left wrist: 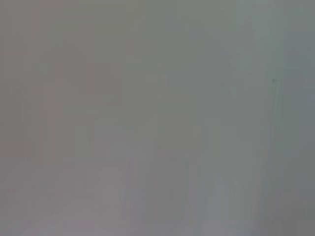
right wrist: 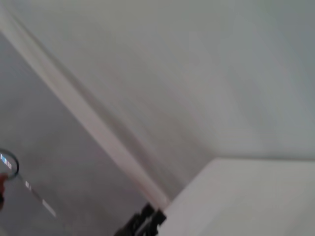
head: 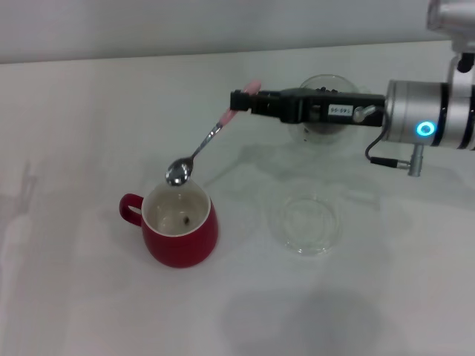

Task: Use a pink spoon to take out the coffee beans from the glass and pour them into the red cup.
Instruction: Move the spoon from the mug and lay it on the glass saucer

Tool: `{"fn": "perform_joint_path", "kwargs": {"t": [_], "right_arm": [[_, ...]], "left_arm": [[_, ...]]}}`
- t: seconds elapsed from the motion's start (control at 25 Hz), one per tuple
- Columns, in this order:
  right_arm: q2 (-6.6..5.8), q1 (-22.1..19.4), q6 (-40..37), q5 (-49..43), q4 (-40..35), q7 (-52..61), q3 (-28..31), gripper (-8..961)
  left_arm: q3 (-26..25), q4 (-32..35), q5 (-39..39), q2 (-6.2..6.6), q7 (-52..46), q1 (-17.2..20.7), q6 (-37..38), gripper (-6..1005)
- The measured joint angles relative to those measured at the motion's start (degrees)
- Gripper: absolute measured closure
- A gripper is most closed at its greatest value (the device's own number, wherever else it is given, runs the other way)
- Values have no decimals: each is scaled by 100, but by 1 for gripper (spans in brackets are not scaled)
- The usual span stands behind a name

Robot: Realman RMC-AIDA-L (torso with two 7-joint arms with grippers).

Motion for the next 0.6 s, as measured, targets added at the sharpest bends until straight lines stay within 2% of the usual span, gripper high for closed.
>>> {"fn": "perform_joint_path", "kwargs": {"t": [0.12, 0.24, 0.36, 0.48, 0.56, 0.6], "right_arm": [[-67, -168, -152, 323, 3, 16, 187, 786], [-165, -397, -415, 392, 37, 40, 706, 784], [-415, -603, -748, 345, 105, 58, 945, 783], [-736, -773, -990, 346, 310, 127, 976, 782], [-900, -896, -1044, 327, 483, 217, 984, 781], [-933, -936, -1043, 315, 537, 227, 983, 780]], "left_arm": [[0, 2, -3, 0, 0, 0, 0, 198], [0, 3, -5, 0, 0, -22, 1, 199], [0, -6, -26, 1, 0, -57, 1, 199], [0, -28, -68, 6, 0, -79, 1, 199], [0, -46, -101, 12, 0, -117, 0, 199], [0, -47, -112, 14, 0, -130, -2, 199]]}}
